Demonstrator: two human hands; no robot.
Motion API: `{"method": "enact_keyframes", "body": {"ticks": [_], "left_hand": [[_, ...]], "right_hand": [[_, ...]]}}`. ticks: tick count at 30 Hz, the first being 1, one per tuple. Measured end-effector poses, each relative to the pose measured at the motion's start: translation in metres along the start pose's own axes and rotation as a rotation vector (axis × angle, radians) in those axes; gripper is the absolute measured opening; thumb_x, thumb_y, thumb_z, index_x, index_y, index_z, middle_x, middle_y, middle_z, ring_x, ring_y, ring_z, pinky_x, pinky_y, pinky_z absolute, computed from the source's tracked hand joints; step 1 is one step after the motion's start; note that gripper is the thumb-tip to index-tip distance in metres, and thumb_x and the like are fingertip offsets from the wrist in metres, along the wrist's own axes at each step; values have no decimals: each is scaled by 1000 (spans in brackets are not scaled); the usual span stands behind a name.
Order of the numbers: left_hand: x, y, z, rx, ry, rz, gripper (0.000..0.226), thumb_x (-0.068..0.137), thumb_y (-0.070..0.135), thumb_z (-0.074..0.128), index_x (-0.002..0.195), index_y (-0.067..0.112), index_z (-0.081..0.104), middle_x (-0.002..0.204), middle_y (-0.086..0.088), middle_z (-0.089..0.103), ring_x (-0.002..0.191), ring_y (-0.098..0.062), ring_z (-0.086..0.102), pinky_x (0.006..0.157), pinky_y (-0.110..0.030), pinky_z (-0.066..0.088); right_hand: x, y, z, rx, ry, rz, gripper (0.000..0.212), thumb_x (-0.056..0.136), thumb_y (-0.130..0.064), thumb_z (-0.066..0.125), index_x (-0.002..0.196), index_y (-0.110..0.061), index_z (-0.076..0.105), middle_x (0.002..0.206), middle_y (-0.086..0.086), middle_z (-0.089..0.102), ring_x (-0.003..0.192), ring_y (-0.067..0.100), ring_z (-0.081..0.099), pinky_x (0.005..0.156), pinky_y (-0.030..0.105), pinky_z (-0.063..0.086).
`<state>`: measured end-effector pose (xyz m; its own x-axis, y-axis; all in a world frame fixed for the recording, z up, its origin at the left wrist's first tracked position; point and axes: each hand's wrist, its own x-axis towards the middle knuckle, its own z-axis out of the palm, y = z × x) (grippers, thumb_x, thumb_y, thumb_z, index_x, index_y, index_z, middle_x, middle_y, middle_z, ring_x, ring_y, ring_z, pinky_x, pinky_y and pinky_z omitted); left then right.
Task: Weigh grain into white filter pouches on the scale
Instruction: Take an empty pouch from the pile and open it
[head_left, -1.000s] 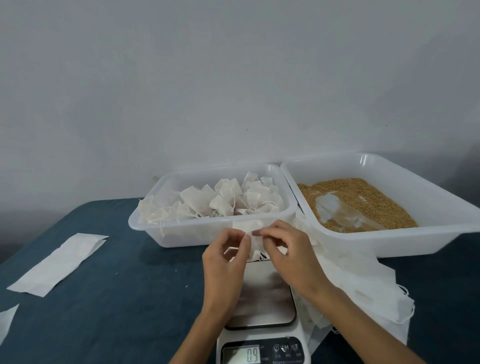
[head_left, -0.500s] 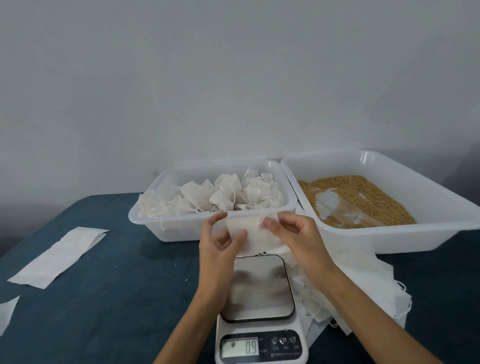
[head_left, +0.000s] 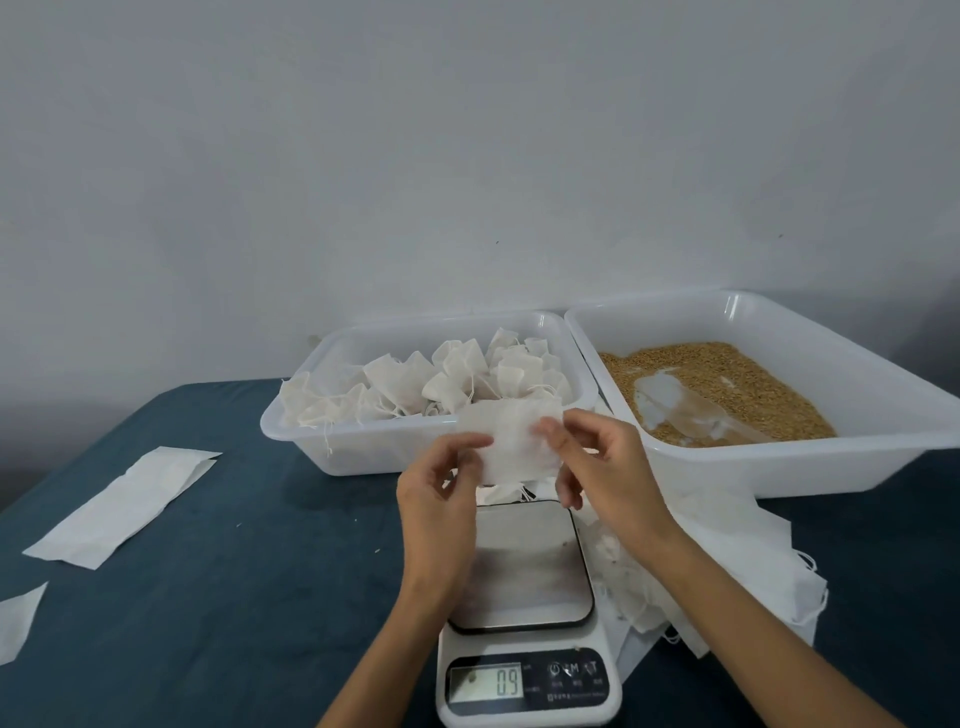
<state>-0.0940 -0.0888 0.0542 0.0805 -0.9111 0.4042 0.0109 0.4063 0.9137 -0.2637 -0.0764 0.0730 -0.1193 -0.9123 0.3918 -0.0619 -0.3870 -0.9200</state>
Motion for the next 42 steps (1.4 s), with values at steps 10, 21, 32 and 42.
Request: {"method": "enact_keyframes", "body": {"ticks": [10,21,32,42], "left_hand": [[3,0,-2,-105,38,-75,34,102,3,63,100,30,82,77,0,73,69,-11,67,73,-22,55],[4,3,-4,-205,-5,-142,28,100,4,67,105,26,83,102,-7,80,94,-21,72,84,-31,59],[5,12,-5,-254,-16,-202,22,97,10,72,106,27,83,107,-5,78,95,-17,70,81,-27,56],[-18,11,5,386,-426,234,61,88,21,77,141,37,51,135,20,60,128,-1,54,105,-18,43]], "right_hand": [[-1,-3,-2,-29,19,11,42,96,-39,66,60,-18,60,47,5,48,39,30,60,39,27,35],[-6,-13,-2,-207,-62,-126,42,99,-40,62,61,-26,53,54,-15,49,41,25,63,41,26,39],[-13,-26,-14,-278,-27,-141,52,96,-44,62,56,-19,43,46,8,34,39,21,65,38,23,31],[2,-74,-25,-615,-462,-9,40,97,-57,54,65,-34,61,52,8,50,42,20,67,43,18,32]]}}
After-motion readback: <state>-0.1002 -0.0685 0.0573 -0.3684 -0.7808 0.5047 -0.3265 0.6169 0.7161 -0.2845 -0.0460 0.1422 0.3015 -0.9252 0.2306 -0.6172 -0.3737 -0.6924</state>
